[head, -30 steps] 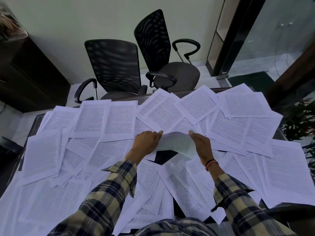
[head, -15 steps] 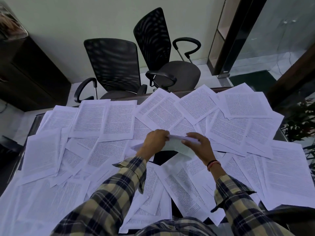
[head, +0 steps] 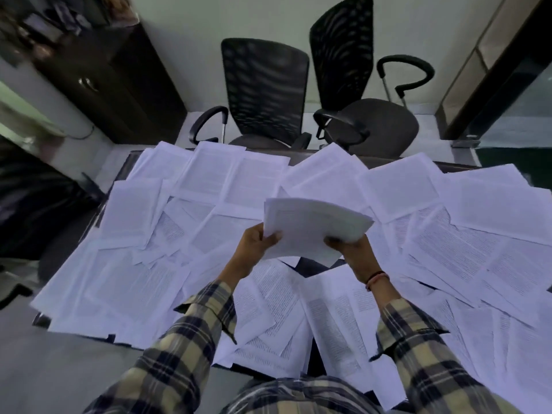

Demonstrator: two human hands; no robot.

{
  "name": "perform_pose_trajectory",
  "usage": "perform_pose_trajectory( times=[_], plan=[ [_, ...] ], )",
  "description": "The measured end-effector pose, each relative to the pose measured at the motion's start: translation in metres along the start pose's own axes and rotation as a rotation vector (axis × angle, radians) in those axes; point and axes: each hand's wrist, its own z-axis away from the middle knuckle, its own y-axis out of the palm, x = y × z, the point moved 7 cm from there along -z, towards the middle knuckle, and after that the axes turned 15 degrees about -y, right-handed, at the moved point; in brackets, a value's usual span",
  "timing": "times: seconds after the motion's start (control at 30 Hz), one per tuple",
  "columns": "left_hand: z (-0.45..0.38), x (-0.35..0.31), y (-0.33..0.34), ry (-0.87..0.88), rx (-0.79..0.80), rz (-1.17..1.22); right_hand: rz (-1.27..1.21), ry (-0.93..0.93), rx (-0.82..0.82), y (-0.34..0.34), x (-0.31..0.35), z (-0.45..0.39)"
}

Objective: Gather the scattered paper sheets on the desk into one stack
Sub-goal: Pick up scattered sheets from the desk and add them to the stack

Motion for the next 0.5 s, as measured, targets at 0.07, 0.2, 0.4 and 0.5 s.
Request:
perform_pose_trajectory(
  times=[0.07,0.2,0.4,0.5],
  plan=[
    [0.007,0.021,-0.014,-0.039,-0.059,0.015,0.083,0.033,0.099,0.019,-0.013,0.002],
    [0.013,0.059,-0.030,-0.070,-0.128,-0.047,0.216,0.066,0.217,0.045,-0.030,0.014],
    [0.009,0.098,-0.076,-0.120,-0.250,0.043,0.311,0.039,0.216,0.088,-0.016,0.002],
    [0.014,0.124,-0.111,-0.206,-0.323,0.076,0.306,0.047,0.271,0.135,-0.021,-0.006]
  ],
)
